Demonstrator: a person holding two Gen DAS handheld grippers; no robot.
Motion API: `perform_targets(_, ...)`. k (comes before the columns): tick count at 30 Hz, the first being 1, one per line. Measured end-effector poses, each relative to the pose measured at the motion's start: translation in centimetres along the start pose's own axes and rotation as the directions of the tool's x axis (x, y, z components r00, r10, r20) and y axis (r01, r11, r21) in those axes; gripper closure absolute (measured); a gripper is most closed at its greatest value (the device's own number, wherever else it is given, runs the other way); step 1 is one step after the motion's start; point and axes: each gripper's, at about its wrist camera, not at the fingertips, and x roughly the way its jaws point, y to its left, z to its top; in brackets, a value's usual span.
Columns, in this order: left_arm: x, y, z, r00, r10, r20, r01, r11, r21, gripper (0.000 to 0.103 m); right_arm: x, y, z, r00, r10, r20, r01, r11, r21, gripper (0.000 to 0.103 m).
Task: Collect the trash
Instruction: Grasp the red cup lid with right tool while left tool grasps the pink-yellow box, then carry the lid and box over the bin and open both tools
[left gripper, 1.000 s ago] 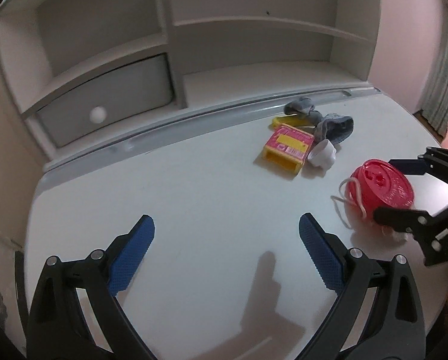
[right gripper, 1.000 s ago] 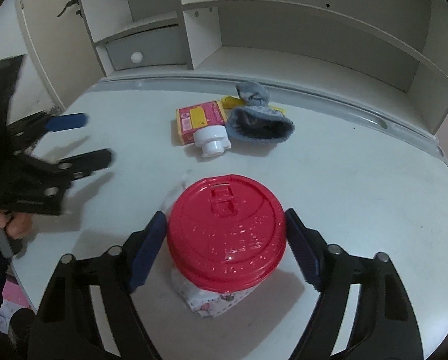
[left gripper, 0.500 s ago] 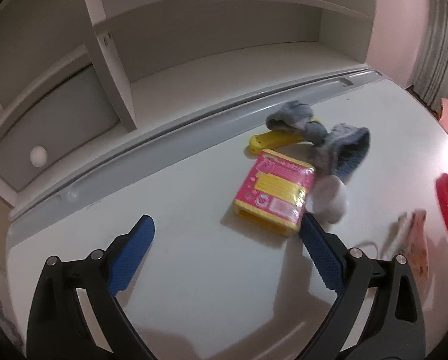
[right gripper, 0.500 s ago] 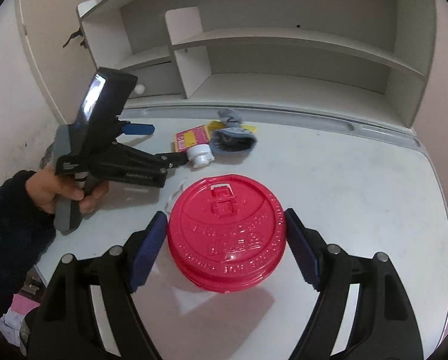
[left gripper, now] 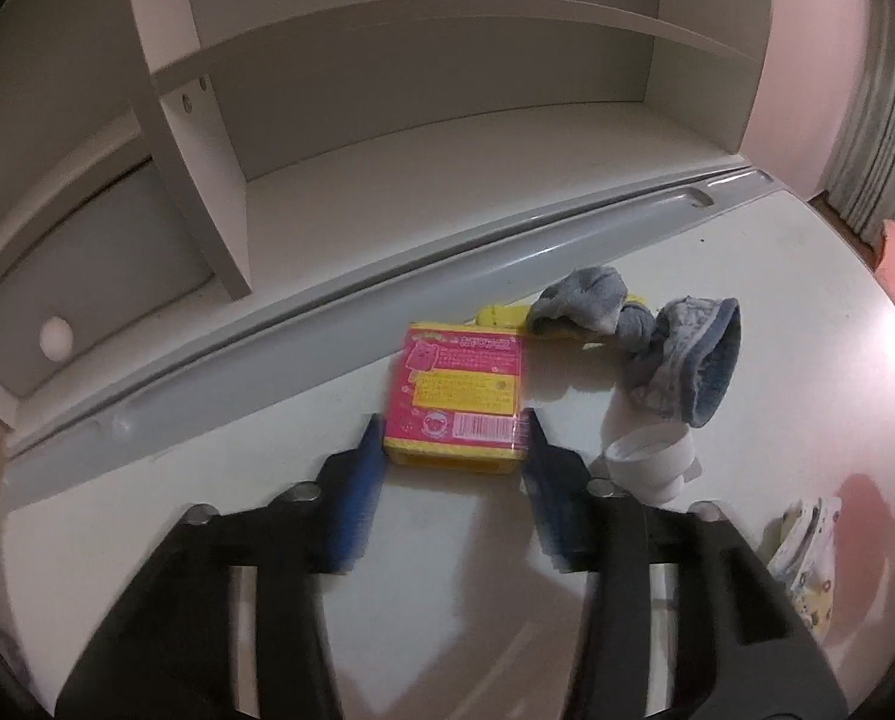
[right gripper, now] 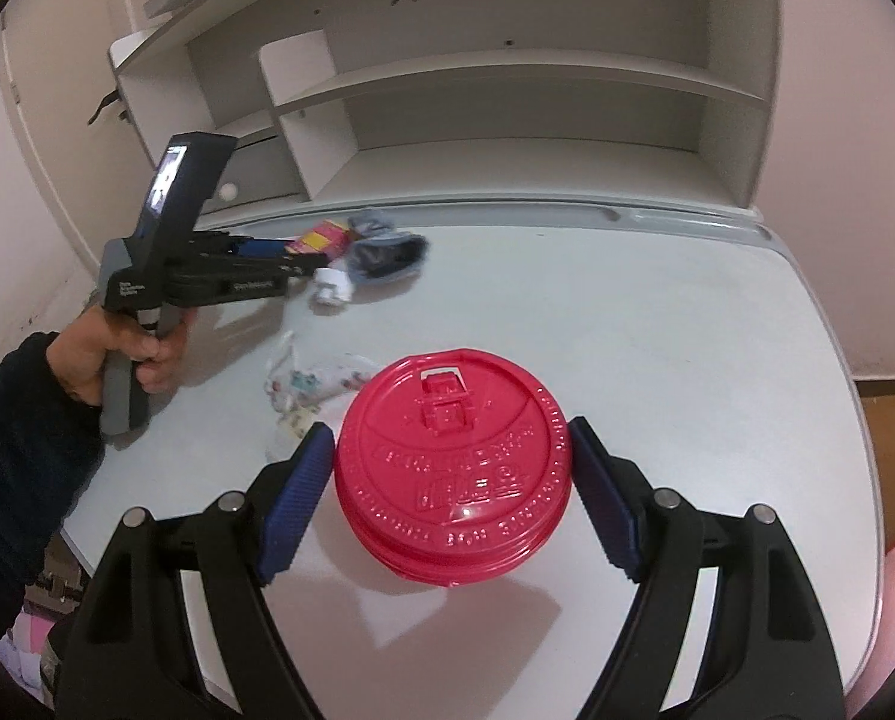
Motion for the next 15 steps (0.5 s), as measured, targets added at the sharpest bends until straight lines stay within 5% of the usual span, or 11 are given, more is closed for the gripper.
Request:
perform_targets(8,-4.0,-1.1,-0.1,0.999,0.030,0.038,-0.028,0.998,-0.060,0.061,-4.6,-4.9,-3.2,0.995,-0.098,0.031,0.094,0.991,0.099,0.027)
perform_targets(15,-9.0,-9.1,0.0,0.993,-0.040,0.115,0.040,0.999,0.000,0.061,-10.8,-13.4,-9.4,0.965,-0.257,0.046,0.232,0.925,0.301,0.027)
